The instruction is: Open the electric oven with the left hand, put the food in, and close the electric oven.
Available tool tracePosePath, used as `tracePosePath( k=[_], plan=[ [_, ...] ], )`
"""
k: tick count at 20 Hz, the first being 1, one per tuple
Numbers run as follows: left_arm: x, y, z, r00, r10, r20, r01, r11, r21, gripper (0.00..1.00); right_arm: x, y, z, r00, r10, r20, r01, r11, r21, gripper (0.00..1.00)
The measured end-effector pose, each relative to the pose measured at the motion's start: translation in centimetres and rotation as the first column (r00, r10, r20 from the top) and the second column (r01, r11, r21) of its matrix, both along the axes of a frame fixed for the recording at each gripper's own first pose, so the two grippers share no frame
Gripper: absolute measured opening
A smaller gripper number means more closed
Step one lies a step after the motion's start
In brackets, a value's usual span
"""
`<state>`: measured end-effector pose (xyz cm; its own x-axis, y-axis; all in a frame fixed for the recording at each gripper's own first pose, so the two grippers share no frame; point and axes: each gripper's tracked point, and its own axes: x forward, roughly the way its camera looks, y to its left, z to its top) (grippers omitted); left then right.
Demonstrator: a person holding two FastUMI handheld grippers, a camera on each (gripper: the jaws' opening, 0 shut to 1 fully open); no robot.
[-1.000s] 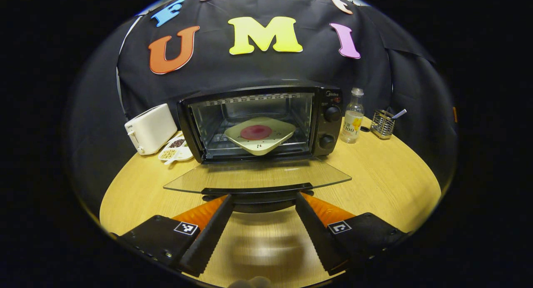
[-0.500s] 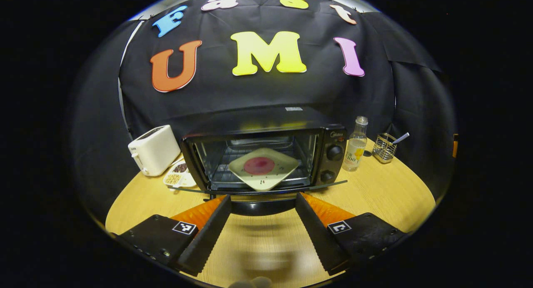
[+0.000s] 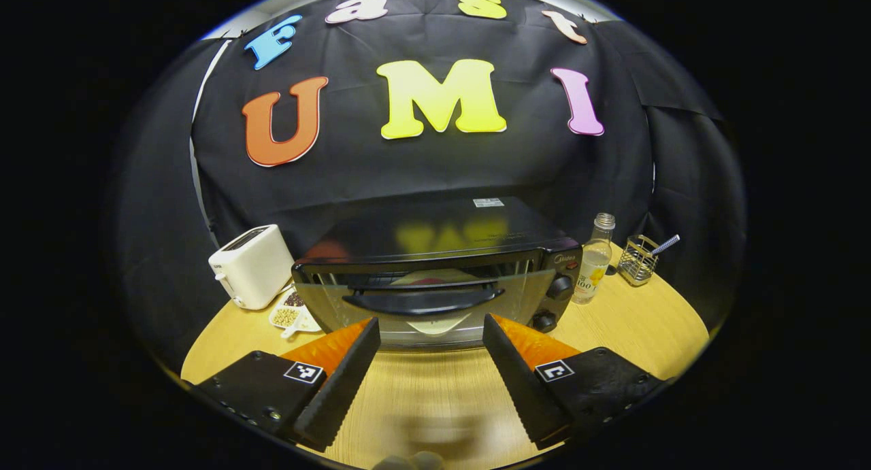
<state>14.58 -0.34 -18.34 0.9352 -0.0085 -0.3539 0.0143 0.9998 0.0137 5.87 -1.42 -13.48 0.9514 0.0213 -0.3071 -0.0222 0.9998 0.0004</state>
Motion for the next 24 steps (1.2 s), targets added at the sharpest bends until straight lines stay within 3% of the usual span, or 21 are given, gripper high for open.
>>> tracePosePath(
  k=[4,5,11,14,18,19,23,24],
  plan=[
    [-0.6,0.0,0.1,1.000,0.002,0.006,-0.002,1.000,-0.007,0.97,-0.6,0.1,0.1,1.000,0.004,0.001,-0.004,1.000,0.002,1.00],
    [-0.9,0.0,0.2,1.000,0.003,0.010,-0.003,1.000,-0.007,0.98,-0.8,0.1,0.2,1.000,0.004,0.003,-0.004,1.000,0.000,0.96],
    [-4.4,0.2,1.9,0.999,-0.007,0.043,0.008,1.000,-0.028,0.97,-2.7,1.3,1.7,0.999,0.001,0.037,-0.002,1.000,0.009,0.96],
    [-6.7,0.4,4.6,0.995,-0.016,0.102,0.020,0.999,-0.036,0.97,-4.2,1.5,2.9,0.998,-0.017,0.061,0.017,1.000,0.000,1.00],
    [-11.0,0.2,9.3,0.980,-0.036,0.197,0.044,0.998,-0.036,0.97,-6.4,1.7,5.0,0.994,-0.034,0.103,0.034,0.999,0.006,0.96],
    [-12.0,0.3,10.6,0.974,-0.032,0.223,0.043,0.998,-0.044,0.97,-7.0,1.7,5.4,0.993,-0.032,0.111,0.031,0.999,0.007,1.00],
    [-16.7,0.9,16.4,0.949,0.002,0.314,0.018,0.998,-0.058,1.00,-9.0,1.5,8.4,0.984,-0.007,0.178,0.003,1.000,0.025,0.96],
    [-18.1,1.3,17.5,0.942,0.018,0.337,0.002,0.998,-0.057,0.96,-9.6,1.3,9.1,0.981,0.001,0.193,-0.007,0.999,0.033,0.96]
  ],
)
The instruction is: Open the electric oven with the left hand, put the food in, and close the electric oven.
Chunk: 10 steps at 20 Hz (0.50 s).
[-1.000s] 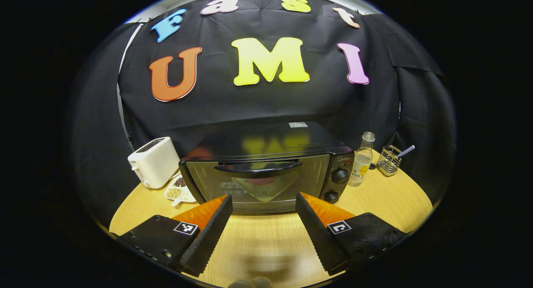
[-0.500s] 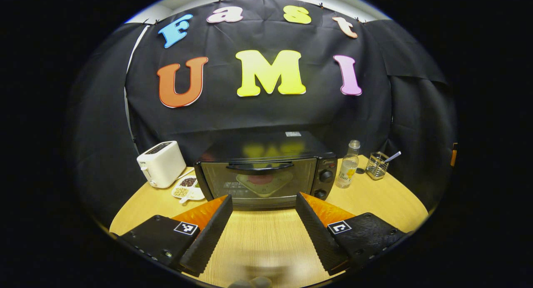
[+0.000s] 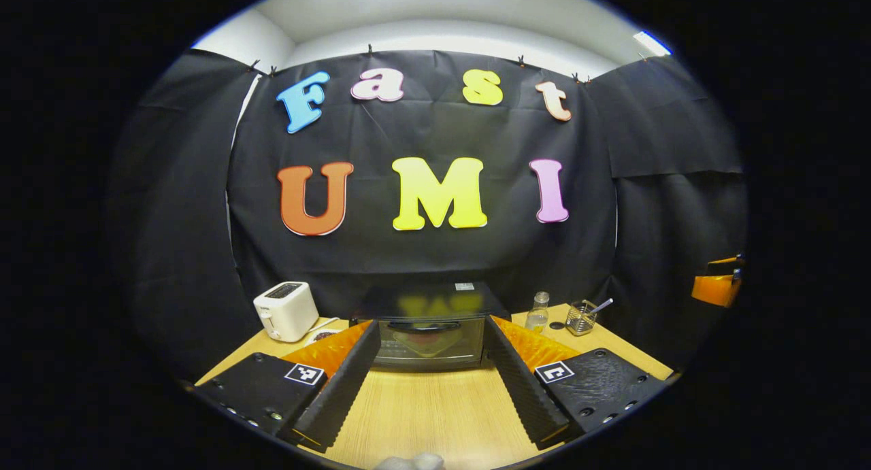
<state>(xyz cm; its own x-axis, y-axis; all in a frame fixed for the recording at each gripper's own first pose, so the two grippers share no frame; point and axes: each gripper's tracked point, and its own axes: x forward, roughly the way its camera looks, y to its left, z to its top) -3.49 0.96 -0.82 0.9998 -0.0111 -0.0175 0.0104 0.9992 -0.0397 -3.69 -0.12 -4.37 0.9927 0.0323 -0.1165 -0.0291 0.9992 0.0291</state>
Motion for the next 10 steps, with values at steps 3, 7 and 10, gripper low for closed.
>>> tracePosePath(
  k=[3,7,10],
  plan=[
    [-3.8,0.3,2.0,0.998,0.048,0.028,-0.047,0.999,-0.023,0.97,-1.7,-1.1,1.8,0.999,0.030,0.028,-0.030,1.000,0.009,1.00],
    [-7.8,-0.7,3.9,0.995,0.087,0.054,-0.087,0.996,-0.002,0.96,-4.7,-3.5,3.3,0.997,0.030,0.072,-0.031,0.999,0.014,0.96],
    [-10.5,-2.7,4.7,0.995,0.086,0.059,-0.086,0.996,0.004,0.96,-7.1,-4.9,3.6,0.995,0.034,0.091,-0.034,0.999,0.001,0.96]
  ],
)
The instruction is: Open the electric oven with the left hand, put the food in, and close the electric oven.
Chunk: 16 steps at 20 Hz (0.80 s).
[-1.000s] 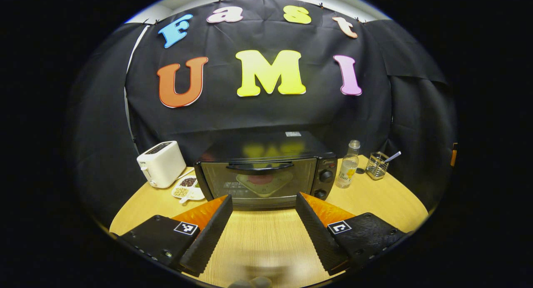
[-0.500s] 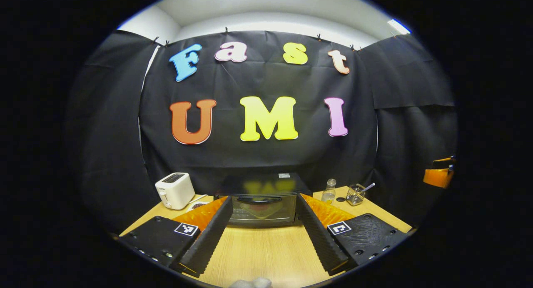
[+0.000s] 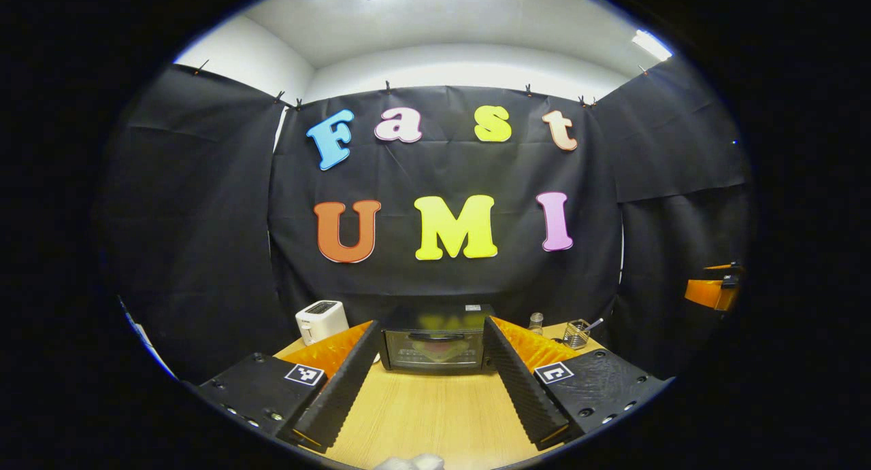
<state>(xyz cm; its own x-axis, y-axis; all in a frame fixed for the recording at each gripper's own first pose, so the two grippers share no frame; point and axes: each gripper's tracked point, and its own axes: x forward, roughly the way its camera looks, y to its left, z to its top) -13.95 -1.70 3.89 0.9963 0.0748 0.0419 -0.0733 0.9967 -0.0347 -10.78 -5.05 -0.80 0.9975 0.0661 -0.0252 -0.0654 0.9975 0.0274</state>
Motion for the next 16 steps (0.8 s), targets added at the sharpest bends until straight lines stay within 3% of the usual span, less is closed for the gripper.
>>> tracePosePath(
  k=[6,16],
  plan=[
    [-4.1,-3.1,-0.4,1.000,0.012,-0.009,-0.012,1.000,0.001,0.96,-3.2,-1.7,-0.7,1.000,0.013,0.006,-0.013,1.000,0.001,0.96],
    [-6.4,-4.1,0.0,1.000,0.022,-0.007,-0.022,1.000,0.017,0.96,-4.0,-1.5,-0.8,0.998,0.053,0.015,-0.054,0.998,0.016,0.96]
  ],
)
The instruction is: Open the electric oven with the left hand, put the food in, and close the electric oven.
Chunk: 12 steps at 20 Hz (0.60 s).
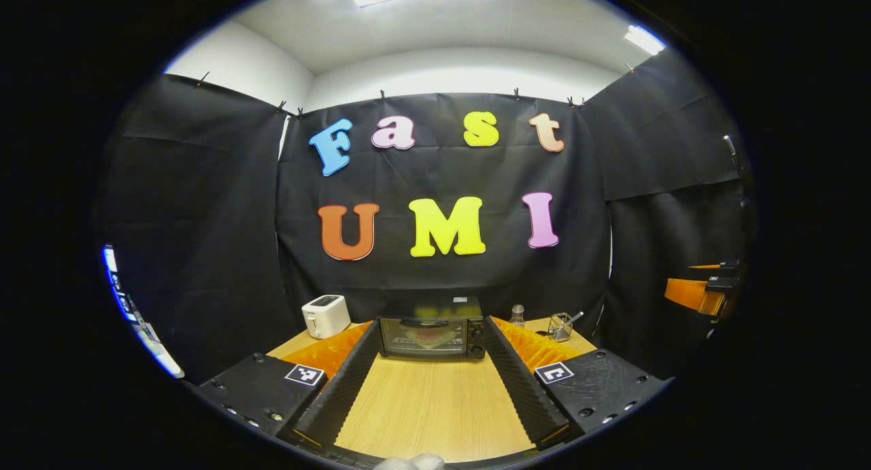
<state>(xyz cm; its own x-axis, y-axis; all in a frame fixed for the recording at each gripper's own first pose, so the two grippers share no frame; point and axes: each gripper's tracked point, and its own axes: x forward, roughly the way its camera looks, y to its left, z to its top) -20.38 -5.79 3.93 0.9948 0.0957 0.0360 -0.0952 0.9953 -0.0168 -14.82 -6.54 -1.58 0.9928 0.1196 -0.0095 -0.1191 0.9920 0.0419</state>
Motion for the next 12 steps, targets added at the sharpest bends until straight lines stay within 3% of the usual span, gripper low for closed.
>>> tracePosePath(
  k=[12],
  plan=[
    [1.5,-0.5,0.0,1.000,-0.020,0.000,0.020,1.000,0.005,0.96,0.8,-0.3,0.5,1.000,-0.008,-0.001,0.008,1.000,0.004,0.96]
  ],
)
